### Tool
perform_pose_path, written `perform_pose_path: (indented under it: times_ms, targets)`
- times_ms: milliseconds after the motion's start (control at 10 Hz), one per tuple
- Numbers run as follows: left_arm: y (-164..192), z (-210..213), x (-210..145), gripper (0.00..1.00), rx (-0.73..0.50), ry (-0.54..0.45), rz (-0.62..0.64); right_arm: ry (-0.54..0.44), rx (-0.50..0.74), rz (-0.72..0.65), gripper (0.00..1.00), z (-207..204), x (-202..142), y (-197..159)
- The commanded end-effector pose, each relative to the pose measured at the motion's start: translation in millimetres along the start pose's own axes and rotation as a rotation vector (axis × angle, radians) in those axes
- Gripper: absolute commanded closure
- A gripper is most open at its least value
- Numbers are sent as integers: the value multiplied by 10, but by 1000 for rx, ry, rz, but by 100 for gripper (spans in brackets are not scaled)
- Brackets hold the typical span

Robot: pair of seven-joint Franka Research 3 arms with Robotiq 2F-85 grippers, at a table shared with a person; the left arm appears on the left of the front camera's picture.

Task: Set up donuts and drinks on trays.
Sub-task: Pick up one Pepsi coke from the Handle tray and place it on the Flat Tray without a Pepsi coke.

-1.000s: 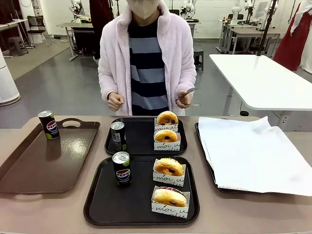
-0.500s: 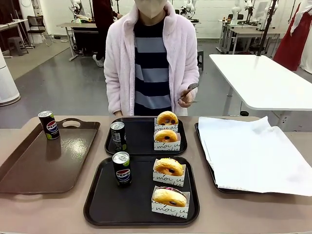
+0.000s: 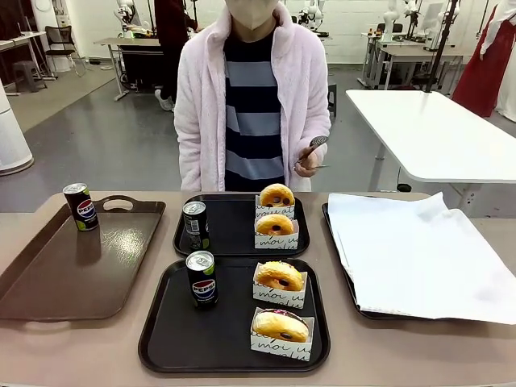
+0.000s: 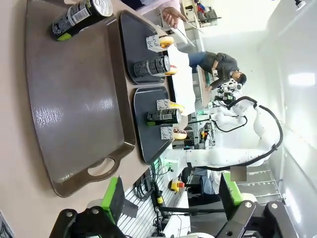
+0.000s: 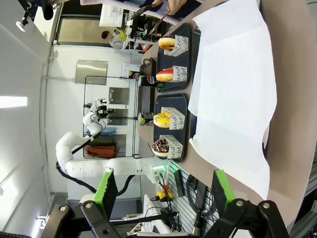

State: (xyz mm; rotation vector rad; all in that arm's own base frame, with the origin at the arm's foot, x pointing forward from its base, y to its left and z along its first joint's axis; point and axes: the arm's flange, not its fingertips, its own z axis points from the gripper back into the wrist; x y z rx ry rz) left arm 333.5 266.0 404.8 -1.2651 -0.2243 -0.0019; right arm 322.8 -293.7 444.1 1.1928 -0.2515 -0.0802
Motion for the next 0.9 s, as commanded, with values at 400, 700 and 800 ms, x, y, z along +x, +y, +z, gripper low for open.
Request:
perform_pose_path:
  times_ms: [400,700,800]
  targets:
    - [22,35,-13,0,-16,6,-4,3,6,-5,0,-7,-1,17]
    - [22,35,-13,0,-16,6,-4,3,6,-5,0,-7,-1,17]
    - [22,35,-13,0,-16,6,-4,3,6,-5,0,-7,-1,17]
